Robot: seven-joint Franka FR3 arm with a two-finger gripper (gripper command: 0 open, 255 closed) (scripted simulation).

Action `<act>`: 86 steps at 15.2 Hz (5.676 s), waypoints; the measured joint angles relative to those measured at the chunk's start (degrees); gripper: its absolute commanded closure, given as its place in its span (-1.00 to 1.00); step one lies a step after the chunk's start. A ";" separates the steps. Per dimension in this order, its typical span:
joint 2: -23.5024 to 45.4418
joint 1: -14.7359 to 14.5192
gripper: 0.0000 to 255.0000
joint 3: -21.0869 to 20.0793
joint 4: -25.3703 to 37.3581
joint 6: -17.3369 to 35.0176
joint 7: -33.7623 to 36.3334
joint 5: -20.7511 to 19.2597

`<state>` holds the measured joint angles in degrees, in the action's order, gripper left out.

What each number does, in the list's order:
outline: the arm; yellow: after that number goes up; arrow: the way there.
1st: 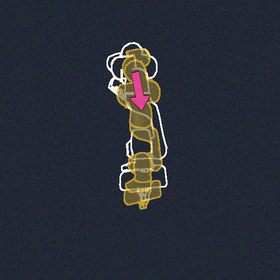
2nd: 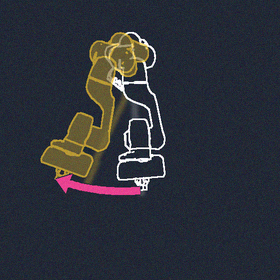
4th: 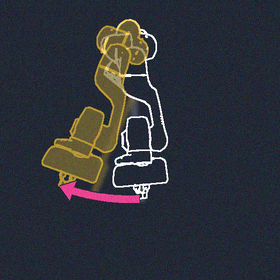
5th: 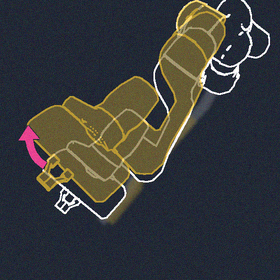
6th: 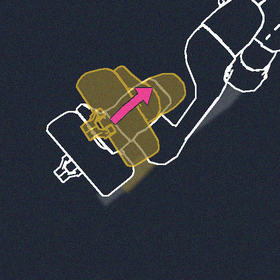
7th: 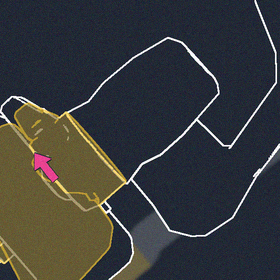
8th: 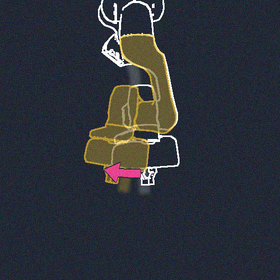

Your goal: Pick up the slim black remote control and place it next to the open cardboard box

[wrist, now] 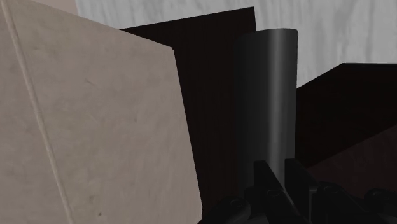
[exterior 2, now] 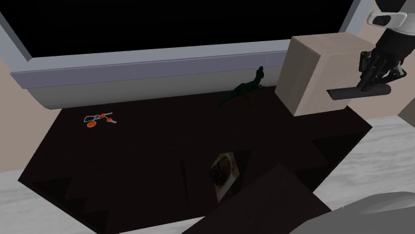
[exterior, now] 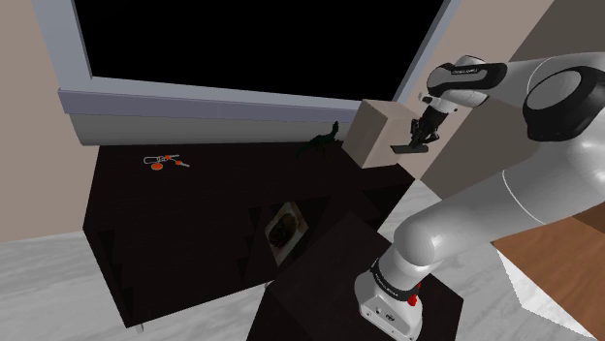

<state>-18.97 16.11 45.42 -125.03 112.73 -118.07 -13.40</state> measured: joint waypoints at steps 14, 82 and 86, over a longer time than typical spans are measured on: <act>4.69 -0.87 1.00 3.65 -7.37 11.41 -2.10 1.80; -2.64 -1.22 1.00 -1.74 -0.90 0.59 9.82 0.06; -3.14 -1.24 1.00 -2.45 1.77 -2.55 9.91 0.15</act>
<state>-22.12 14.86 42.97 -123.27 110.19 -108.16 -13.24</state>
